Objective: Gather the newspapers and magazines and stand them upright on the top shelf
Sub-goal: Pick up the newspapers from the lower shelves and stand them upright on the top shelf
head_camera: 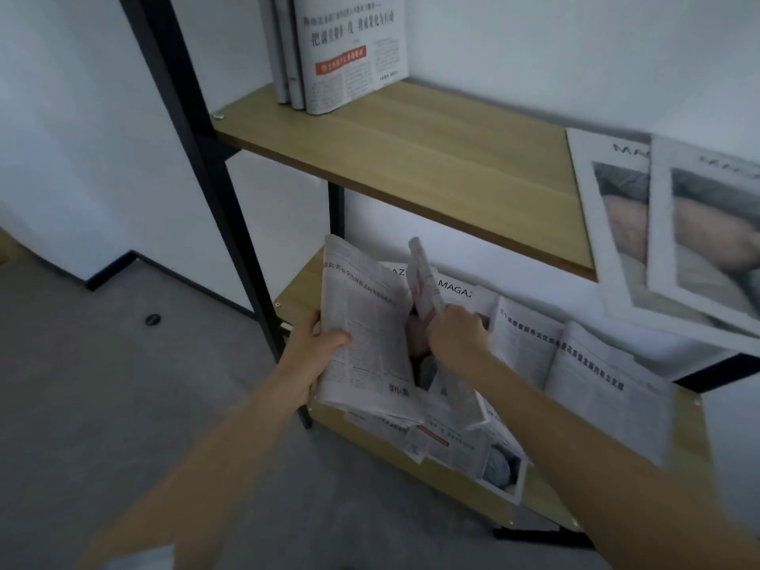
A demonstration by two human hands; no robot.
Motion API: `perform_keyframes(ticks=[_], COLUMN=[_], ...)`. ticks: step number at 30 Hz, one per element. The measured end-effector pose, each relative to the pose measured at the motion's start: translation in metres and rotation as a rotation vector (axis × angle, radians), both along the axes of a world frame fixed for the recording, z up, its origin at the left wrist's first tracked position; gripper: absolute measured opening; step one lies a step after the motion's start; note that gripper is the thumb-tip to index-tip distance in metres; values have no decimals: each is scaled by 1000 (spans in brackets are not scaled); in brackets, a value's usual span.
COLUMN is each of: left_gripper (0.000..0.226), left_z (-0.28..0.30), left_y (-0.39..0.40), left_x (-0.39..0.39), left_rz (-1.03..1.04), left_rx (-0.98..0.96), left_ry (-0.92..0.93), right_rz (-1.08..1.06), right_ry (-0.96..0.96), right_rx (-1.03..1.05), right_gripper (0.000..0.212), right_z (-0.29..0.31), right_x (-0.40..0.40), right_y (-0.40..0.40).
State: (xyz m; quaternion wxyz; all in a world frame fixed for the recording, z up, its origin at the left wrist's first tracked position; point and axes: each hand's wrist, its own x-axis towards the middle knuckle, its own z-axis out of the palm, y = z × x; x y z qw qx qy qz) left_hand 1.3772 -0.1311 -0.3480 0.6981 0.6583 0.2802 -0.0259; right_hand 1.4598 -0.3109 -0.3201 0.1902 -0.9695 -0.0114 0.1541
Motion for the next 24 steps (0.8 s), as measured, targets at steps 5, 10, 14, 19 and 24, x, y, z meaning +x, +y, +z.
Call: perform_keyframes(ticks=[5, 10, 14, 19, 24], left_gripper=[41, 22, 24, 23, 20], left_z=[40, 89, 129, 177, 228], left_y=[-19, -32, -40, -52, -61], left_x=[-62, -137, -192, -242, -262], left_rz=[51, 154, 270, 352, 422], left_rx=[182, 283, 267, 370, 455], left_ry=[-58, -165, -233, -346, -517], right_rz=[104, 254, 327, 342, 323], right_ry=[-88, -157, -173, -178, -265], right_rx=[84, 197, 333, 660, 851], right_gripper=[22, 26, 27, 25, 26], right_z=[35, 85, 126, 164, 207], right_x=[-53, -114, -154, -196, -207], right_y=[-3, -15, -35, -58, -63])
